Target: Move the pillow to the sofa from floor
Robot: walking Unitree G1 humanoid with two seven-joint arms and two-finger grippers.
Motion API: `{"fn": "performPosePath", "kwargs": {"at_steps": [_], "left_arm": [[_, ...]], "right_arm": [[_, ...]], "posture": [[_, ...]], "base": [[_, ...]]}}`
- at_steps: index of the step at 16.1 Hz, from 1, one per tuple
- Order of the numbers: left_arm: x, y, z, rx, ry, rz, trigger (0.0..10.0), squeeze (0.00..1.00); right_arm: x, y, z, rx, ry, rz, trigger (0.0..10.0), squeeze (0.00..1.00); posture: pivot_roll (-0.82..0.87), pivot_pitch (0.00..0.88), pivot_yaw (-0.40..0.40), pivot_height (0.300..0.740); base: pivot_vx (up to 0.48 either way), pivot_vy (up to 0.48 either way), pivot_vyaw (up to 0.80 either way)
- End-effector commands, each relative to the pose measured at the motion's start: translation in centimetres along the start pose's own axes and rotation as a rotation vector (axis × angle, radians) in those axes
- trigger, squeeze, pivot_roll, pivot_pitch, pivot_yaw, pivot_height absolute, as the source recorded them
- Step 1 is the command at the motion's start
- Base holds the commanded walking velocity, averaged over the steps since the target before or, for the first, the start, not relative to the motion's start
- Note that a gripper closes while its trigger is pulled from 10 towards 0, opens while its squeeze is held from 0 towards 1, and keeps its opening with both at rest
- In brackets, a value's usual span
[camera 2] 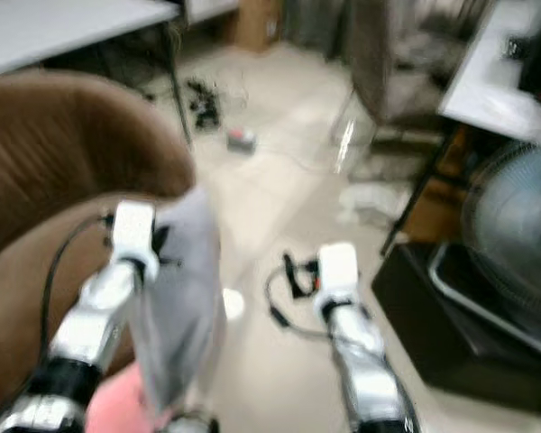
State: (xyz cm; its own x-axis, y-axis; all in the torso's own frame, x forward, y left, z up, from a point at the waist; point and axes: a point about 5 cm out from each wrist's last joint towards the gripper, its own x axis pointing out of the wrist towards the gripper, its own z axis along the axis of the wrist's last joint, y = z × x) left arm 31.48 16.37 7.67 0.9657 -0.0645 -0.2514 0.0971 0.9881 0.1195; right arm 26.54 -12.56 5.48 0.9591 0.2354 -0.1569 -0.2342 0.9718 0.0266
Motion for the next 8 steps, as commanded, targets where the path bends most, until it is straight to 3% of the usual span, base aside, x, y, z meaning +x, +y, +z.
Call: {"fn": "performPosePath", "kwargs": {"at_steps": [1,8], "left_arm": [[0.26,-0.36,1.74,0.022,-0.078,0.0,0.0,0.0],[0.39,-0.58,1.88,0.026,-0.087,0.013,0.0,0.0]], "right_arm": [[-0.03,-0.55,0.04,-0.015,0.0,-0.013,10.0,0.53],[-0.04,-0.92,-0.15,-0.028,0.01,-0.027,10.0,0.53]], "posture": [[0.16,0.019,0.005,0.74],[0.15,0.017,0.001,0.74]], "base": [[0.0,0.0,0.74],[0.0,0.0,0.74]]}}
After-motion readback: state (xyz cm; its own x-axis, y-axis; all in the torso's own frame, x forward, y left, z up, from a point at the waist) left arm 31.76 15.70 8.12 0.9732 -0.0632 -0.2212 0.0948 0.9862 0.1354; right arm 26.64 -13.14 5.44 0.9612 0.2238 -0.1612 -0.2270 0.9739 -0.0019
